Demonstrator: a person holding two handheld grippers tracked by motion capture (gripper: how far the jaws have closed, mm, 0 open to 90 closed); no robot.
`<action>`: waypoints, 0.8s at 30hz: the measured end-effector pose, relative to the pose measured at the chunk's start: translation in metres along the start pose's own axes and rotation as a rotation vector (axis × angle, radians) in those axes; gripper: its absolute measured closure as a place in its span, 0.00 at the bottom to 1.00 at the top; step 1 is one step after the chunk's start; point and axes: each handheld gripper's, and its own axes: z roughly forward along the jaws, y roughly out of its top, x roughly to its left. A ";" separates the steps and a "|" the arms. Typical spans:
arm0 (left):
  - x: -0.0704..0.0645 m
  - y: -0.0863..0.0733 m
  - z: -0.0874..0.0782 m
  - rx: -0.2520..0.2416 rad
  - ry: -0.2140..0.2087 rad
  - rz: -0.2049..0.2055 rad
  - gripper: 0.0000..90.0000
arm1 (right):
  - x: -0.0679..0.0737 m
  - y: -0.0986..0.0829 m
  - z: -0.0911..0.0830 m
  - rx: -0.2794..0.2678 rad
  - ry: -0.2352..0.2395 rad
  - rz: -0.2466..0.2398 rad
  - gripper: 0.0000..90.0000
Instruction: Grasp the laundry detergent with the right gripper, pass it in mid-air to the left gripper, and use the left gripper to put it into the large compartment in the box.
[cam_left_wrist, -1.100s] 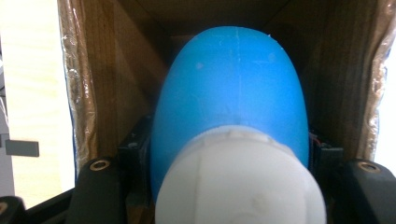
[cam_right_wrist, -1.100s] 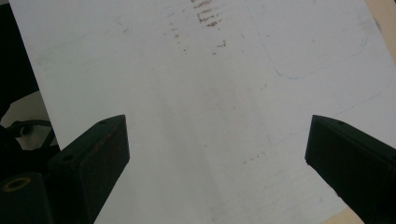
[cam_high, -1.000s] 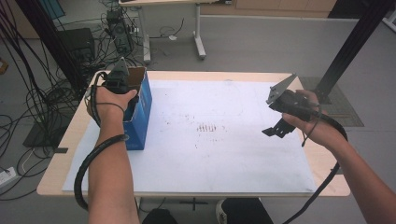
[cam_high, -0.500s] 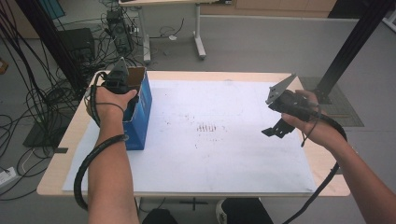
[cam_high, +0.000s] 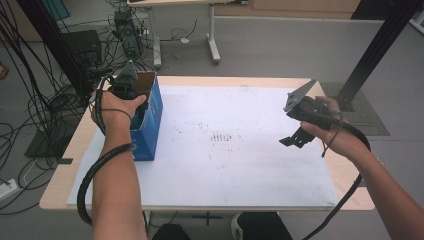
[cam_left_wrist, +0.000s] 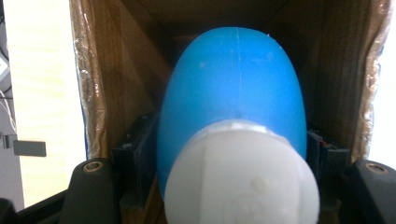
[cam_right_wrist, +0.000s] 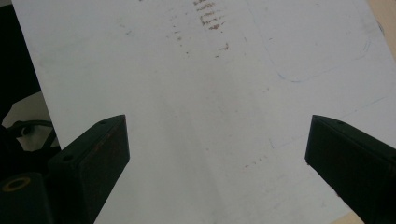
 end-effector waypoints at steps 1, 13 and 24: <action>0.000 0.000 0.000 -0.002 0.001 0.003 0.37 | 0.000 0.000 0.000 -0.001 0.001 0.001 0.07; 0.000 0.000 -0.005 0.005 0.017 0.020 0.32 | 0.000 0.003 -0.001 0.001 0.001 -0.007 0.07; -0.002 -0.001 -0.023 -0.024 0.011 0.038 0.28 | 0.001 0.008 -0.001 0.001 0.001 -0.017 0.07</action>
